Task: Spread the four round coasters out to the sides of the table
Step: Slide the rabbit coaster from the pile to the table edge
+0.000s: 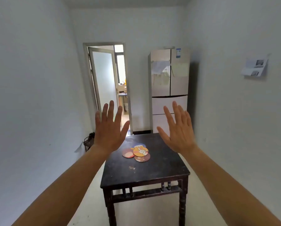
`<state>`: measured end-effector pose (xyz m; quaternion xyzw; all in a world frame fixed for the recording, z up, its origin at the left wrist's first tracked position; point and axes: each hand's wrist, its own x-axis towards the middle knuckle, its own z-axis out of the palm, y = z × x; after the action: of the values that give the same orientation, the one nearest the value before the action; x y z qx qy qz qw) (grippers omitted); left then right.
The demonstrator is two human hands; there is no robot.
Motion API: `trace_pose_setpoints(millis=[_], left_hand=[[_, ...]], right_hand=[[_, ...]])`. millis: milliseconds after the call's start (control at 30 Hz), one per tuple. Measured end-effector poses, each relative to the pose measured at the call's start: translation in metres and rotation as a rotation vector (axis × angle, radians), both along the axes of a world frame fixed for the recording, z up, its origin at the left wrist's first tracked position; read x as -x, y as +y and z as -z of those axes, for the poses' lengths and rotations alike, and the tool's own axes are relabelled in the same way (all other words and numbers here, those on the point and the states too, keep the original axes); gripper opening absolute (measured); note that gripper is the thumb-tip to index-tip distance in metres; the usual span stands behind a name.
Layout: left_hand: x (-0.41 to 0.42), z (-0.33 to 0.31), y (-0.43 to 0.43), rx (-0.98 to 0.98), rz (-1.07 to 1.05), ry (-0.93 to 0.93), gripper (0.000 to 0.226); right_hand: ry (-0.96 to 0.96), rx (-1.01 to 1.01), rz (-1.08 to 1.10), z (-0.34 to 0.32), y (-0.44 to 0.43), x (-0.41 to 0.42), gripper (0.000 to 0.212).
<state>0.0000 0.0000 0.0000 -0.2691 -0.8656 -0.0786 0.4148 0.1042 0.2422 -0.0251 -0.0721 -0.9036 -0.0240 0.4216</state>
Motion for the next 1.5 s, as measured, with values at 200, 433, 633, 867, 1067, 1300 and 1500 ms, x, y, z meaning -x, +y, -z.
trace_pose_setpoints(millis=[200,433,633,867,1067,1300,1500], left_hand=[[0.111,0.083,0.021,0.066,-0.017,-0.155,0.07],[0.265,0.137,0.046,0.204,0.014,-0.361,0.078],[0.359,0.152,0.095,0.193,0.063,-0.515,0.067],[0.45,0.236,0.163,-0.038,0.054,-0.902,0.062],[0.521,0.351,0.212,-0.211,-0.12,-1.319,0.057],[0.571,0.431,0.264,-0.497,-0.257,-1.651,0.045],[0.582,0.472,0.292,-0.618,-0.44,-1.734,0.032]], right_hand=[[-0.151,0.039,0.047,0.08,0.022,0.106,0.079],[-0.356,0.13,0.057,0.121,0.037,0.27,0.08],[-0.451,0.153,0.066,0.14,0.077,0.361,0.077],[-0.537,0.274,0.086,0.208,0.148,0.458,0.071],[-0.771,0.39,0.037,0.309,0.2,0.56,0.073],[-1.031,0.614,-0.097,0.402,0.249,0.667,0.071],[-1.173,0.877,-0.136,0.463,0.247,0.695,0.065]])
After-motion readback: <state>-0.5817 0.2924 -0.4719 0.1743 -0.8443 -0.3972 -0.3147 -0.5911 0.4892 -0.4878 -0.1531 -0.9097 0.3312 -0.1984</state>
